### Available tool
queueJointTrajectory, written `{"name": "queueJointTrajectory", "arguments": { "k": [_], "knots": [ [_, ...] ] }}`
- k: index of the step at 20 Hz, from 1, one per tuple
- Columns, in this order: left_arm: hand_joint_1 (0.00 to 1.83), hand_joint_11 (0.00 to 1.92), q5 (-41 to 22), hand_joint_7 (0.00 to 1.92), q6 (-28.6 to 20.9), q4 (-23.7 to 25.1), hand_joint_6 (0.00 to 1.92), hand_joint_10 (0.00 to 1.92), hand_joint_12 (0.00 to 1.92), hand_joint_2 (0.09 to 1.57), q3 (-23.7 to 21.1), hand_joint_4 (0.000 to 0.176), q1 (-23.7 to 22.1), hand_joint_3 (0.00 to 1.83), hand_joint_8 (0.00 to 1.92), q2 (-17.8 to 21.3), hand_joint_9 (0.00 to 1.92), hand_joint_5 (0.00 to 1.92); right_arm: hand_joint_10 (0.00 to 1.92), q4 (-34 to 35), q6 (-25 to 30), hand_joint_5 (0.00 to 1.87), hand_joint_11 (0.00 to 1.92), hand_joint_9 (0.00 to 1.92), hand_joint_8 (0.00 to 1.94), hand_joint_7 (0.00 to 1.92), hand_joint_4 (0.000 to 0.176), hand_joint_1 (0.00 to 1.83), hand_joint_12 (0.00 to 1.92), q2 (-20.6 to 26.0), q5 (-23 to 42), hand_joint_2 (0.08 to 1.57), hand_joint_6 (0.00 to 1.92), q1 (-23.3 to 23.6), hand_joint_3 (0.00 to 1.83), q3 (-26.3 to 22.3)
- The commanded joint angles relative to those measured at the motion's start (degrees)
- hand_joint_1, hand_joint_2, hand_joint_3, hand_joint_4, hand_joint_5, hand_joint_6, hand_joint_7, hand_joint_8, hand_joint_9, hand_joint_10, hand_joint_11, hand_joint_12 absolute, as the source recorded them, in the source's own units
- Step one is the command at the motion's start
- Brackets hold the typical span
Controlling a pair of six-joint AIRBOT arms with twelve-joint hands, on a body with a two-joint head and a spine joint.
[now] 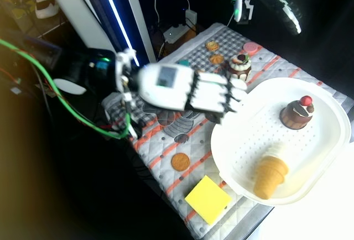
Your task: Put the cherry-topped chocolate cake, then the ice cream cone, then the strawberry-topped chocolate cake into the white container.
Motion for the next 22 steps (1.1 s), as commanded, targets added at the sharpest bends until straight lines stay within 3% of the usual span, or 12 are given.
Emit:
{"name": "queueJointTrajectory", "arguments": {
  "k": [1, 2, 4, 6, 8, 9, 12, 16, 19, 20, 21, 22],
  "knots": [
    [0.74, 0.0, -5.1, 0.0, -0.4, 2.4, 0.0, 0.0, 0.0, 1.14, 0.0, 0.047, -0.3, 0.0, 0.0, 0.3, 0.0, 0.0, 0.41, -0.4, 0.4, 0.0, 0.0, 0.0, 0.0, 0.0, 0.031, 0.78, 1.27, 1.2, 10.3, 1.25, 0.0, -0.5, 0.01, -0.7],
    [0.78, 0.0, -3.6, 0.0, -0.4, 3.1, 0.0, 0.0, 0.0, 1.13, 0.0, 0.032, -0.3, 0.0, 0.0, 0.4, 0.0, 0.0, 0.34, -1.4, 1.7, 0.0, 0.0, 0.0, 0.0, 0.0, 0.021, 0.75, 1.07, 3.0, 12.1, 1.24, 0.0, -2.8, 0.0, -2.1],
    [0.68, 0.06, -0.7, 0.0, -0.3, 4.2, 0.0, 0.0, 0.03, 1.11, 0.1, 0.086, -0.5, 0.0, 0.0, 0.5, 0.0, 0.0, 0.3, -2.5, 4.3, 0.0, 0.0, 0.01, 0.0, 0.01, 0.048, 0.72, 0.86, 5.6, 14.1, 1.21, 0.0, -6.7, 0.0, -3.8],
    [0.66, 0.02, 3.0, 0.0, -0.3, 5.5, 0.0, 0.0, 0.02, 1.09, 0.6, 0.066, -1.2, 0.0, 0.0, 0.5, 0.0, 0.0, 0.45, -2.6, 5.7, 0.0, 0.0, 0.0, 0.0, 0.03, 0.082, 0.69, 0.89, 7.5, 16.7, 1.18, 0.0, -10.0, 0.0, -5.1],
    [0.66, 0.0, 6.9, 0.0, -0.3, 7.0, 0.0, 0.0, 0.38, 1.06, 1.3, 0.089, -2.6, 0.03, 0.0, 0.0, 0.0, 0.0, 0.25, -2.6, 6.3, 0.0, 0.0, 0.0, 0.0, 0.0, 0.0, 0.71, 0.8, 8.8, 19.1, 1.21, 0.0, -12.5, 0.0, -6.3],
    [0.68, 0.0, 9.2, 0.0, -0.2, 7.8, 0.0, 0.0, 0.09, 1.08, 2.0, 0.089, -3.5, 0.02, 0.0, -0.6, 0.0, 0.0, 0.27, -2.6, 6.4, 0.0, 0.0, 0.0, 0.01, 0.03, 0.0, 0.72, 0.79, 9.3, 20.0, 1.21, 0.0, -13.5, 0.0, -6.8],
    [0.83, 0.0, 15.9, 0.0, -0.1, 10.3, 0.0, 0.0, 0.0, 1.08, 4.0, 0.112, -6.5, 0.0, 0.0, -2.7, 0.0, 0.0, 0.34, -2.6, 7.2, 0.0, 0.0, 0.0, 0.0, 0.03, 0.0, 0.79, 0.77, 10.4, 22.6, 1.21, 0.0, -16.4, 0.0, -7.7],
    [0.89, 0.03, 23.6, 0.0, 2.6, 11.8, 0.0, 0.0, 0.01, 1.1, 6.5, 0.077, -10.4, 0.01, 0.0, -6.0, 0.0, 0.0, 0.29, -1.7, 8.5, 0.0, 0.0, 0.0, 0.0, 0.0, 0.0, 0.79, 0.67, 10.5, 25.0, 1.22, 0.0, -18.5, 0.0, -7.8],
    [1.0, 0.0, 27.4, 0.11, 5.6, 11.7, 0.01, 0.16, 1.04, 1.11, 7.6, 0.056, -11.8, 0.0, 0.01, -7.7, 0.03, 0.13, 0.4, -1.7, 8.5, 0.0, 0.0, 0.0, 0.0, 0.0, 0.0, 0.76, 0.68, 10.5, 25.7, 1.23, 0.0, -18.7, 0.0, -8.0],
    [1.0, 0.0, 27.9, 0.11, 6.0, 11.6, 0.01, 0.16, 1.04, 1.11, 8.0, 0.056, -12.0, 0.0, 0.01, -8.1, 0.03, 0.13, 0.4, -1.7, 8.5, 0.0, 0.0, 0.0, 0.0, 0.0, 0.0, 0.76, 0.68, 10.5, 25.8, 1.23, 0.0, -18.8, 0.0, -8.1],
    [1.11, 0.0, 28.8, 0.21, 6.1, 11.5, 0.07, 0.97, 1.63, 1.12, 8.5, 0.009, -12.3, 0.0, 0.28, -8.6, 0.0, 0.3, 0.46, -1.7, 8.5, 0.0, 0.0, 0.0, 0.0, 0.0, 0.0, 0.74, 0.82, 10.5, 26.0, 1.23, 0.0, -19.0, 0.0, -8.2],
    [1.12, 0.0, 29.4, 0.12, 6.1, 11.5, 0.14, 1.37, 1.81, 1.16, 8.9, 0.0, -12.5, 0.0, 0.75, -8.9, 0.0, 0.37, 0.46, -1.7, 8.5, 0.0, 0.0, 0.0, 0.0, 0.0, 0.0, 0.75, 0.93, 10.5, 26.1, 1.23, 0.0, -19.1, 0.0, -8.2]
  ]
}}
